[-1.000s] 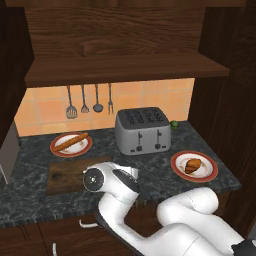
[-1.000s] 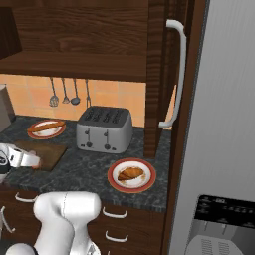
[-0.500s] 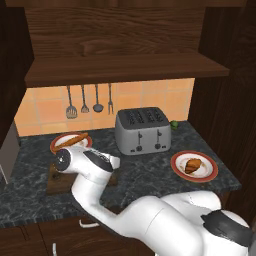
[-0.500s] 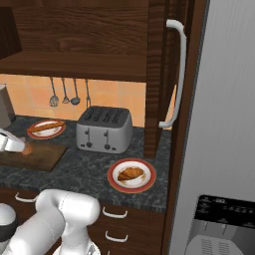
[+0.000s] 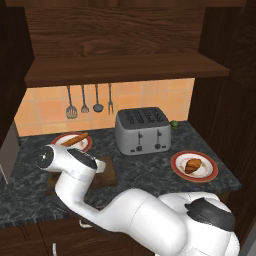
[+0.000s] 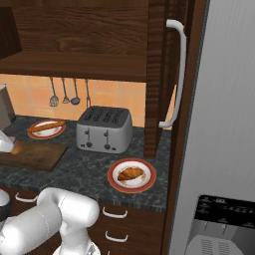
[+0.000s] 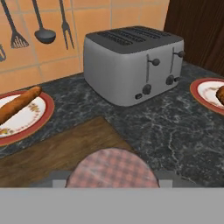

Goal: From the different types of pastries on the counter, select a croissant and place it on the cutting board. Then retrieve a jar of jam from the cabinet and place it alongside the croissant on the cutting board.

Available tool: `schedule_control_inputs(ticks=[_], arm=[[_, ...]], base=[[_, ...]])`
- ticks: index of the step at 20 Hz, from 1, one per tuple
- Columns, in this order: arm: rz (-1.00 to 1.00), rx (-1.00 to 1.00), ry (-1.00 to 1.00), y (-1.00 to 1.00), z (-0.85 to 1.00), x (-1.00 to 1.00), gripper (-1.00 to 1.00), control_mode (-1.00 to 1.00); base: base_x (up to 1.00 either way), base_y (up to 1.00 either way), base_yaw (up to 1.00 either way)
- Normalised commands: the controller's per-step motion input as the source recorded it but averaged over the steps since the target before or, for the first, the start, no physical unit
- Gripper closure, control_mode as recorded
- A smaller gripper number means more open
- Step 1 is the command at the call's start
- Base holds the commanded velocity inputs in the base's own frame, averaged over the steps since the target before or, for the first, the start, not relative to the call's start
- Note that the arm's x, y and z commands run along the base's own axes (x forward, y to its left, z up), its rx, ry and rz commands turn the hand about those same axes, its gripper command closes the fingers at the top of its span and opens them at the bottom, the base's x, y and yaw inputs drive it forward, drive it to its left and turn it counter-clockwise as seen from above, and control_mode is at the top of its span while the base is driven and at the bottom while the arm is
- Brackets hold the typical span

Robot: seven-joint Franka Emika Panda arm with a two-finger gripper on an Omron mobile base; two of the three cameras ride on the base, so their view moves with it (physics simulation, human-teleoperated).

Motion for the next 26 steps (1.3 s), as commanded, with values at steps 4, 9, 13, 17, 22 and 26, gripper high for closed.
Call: schedule_control_inputs(ticks=[4,9,13,17,22,26], arm=[[0.00,0.18,-0.03,0.55,0.00,0.02,1.00,-1.00],[0.00,0.03,0.00,0.00,-0.03,0.01,1.00,-1.00],[0.00,0.05,0.00,0.00,-0.30,0.00,1.00,-1.00],[0.00,0.15,0.04,-0.11,-0.13,0.02,1.00,-1.00],[-0.02,0.11,0.00,-0.18,0.02,0.10,1.00,-1.00],[0.00,0.00,-0.11,0.00,-0.21,0.09,1.00,-1.00]], base=[[0.00,0.00,0.00],[0.00,0.00,0.00],[0.00,0.00,0.00],[0.00,0.00,0.00],[0.00,0.00,0.00],[0.00,0.00,0.00]])
